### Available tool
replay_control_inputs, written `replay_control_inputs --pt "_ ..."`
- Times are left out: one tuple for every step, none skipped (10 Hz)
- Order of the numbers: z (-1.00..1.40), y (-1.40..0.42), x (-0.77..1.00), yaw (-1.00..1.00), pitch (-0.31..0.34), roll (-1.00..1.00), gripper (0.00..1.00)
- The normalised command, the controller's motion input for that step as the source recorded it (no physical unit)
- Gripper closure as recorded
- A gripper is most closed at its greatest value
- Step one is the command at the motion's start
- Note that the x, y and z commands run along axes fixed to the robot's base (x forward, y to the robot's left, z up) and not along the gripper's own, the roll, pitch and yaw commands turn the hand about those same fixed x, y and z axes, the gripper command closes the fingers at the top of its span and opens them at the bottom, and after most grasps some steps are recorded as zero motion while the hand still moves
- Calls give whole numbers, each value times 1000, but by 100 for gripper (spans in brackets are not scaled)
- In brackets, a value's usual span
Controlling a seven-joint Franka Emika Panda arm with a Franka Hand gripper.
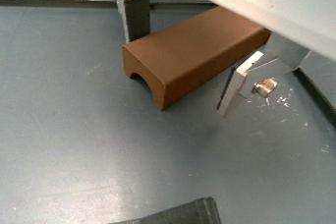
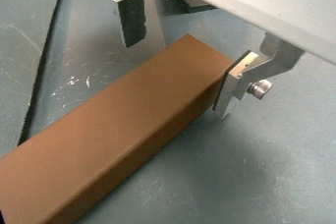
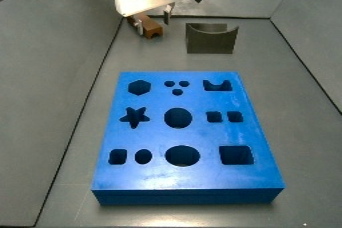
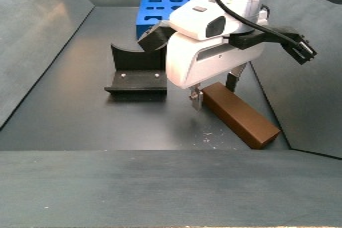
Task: Pick up the arch object. Move up. Place the arch object on the fixture. Regrasp the arch object. Rotate the arch object. Move to above the board. Insert the arch object.
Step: Pick up the arch object.
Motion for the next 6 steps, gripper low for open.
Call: replay_control_inputs --pt "-797 0 -6 17 -60 89 0" --pt "-51 14 0 0 0 0 0" --pt "0 0 0 0 0 0 100" --pt "0 0 0 0 0 0 100" --pt "0 0 0 0 0 0 100" --pt "0 0 0 0 0 0 100"
